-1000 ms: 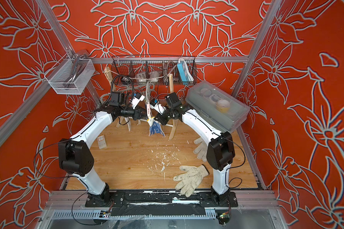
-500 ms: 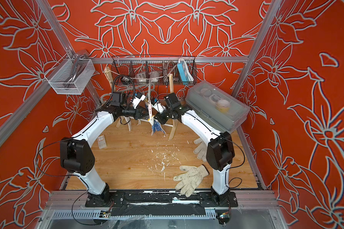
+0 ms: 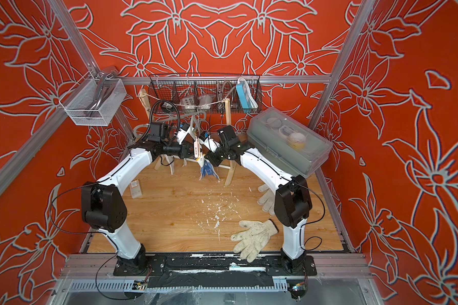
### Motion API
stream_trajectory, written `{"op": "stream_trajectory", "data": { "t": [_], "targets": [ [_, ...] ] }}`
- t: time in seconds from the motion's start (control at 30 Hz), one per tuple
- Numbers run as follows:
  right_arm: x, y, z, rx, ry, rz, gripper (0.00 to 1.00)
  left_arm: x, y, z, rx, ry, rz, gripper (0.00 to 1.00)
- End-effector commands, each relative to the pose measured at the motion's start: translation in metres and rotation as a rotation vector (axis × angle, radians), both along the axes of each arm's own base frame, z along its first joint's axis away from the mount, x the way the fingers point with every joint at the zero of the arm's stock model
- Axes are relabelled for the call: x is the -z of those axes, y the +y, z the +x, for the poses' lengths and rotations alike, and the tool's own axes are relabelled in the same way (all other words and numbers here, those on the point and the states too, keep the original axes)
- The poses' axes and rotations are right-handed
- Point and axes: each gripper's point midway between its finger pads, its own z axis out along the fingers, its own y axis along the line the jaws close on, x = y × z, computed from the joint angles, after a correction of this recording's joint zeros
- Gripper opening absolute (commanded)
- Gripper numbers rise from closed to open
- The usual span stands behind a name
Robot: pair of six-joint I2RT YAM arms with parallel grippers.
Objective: Clip the gloves onto a hanger to dry
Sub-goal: Clamp the glove onto the hanger.
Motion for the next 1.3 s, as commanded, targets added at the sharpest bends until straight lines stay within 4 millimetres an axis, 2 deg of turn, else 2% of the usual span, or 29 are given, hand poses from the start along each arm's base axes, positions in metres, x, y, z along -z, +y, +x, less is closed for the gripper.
{"op": "stream_trajectory", "data": {
  "t": [0.0, 0.27, 0.47, 0.57, 0.63, 0.83, 0.97, 1.13, 1.27],
  "targets": [
    [-0.003, 0.015, -0.008, -0.023, -0.009, 0.032, 0.00, -0.004, -0.008, 0.001, 0.025, -0.015, -0.020, 0.08],
    [-0.006, 0.012, 0.004, 0.087, 0.021, 0.079, 0.00, 0.003, -0.004, 0.007, -0.021, 0.004, -0.010, 0.07],
    [-0.008, 0.002, 0.010, 0.197, 0.028, 0.100, 0.00, 0.005, -0.002, 0.013, -0.053, 0.004, -0.002, 0.07],
    [-0.003, -0.009, 0.016, 0.256, -0.004, 0.074, 0.00, 0.005, -0.003, 0.013, -0.048, 0.006, -0.011, 0.07],
    [-0.005, -0.008, 0.017, 0.257, -0.005, 0.095, 0.00, 0.005, -0.004, 0.012, -0.040, 0.012, -0.016, 0.07],
    [-0.013, 0.001, 0.011, 0.192, -0.016, 0.158, 0.00, 0.009, -0.005, 0.010, -0.026, 0.008, -0.008, 0.07],
    [-0.009, 0.004, -0.004, 0.078, -0.024, 0.140, 0.00, 0.006, -0.006, 0.012, -0.017, -0.018, -0.006, 0.07],
    [0.009, -0.007, -0.017, -0.020, -0.023, 0.065, 0.00, -0.002, -0.008, 0.010, 0.015, -0.039, -0.013, 0.07],
    [0.010, -0.014, -0.021, -0.071, -0.038, 0.043, 0.00, -0.001, -0.010, 0.006, 0.044, -0.034, -0.026, 0.07]
  ]
}}
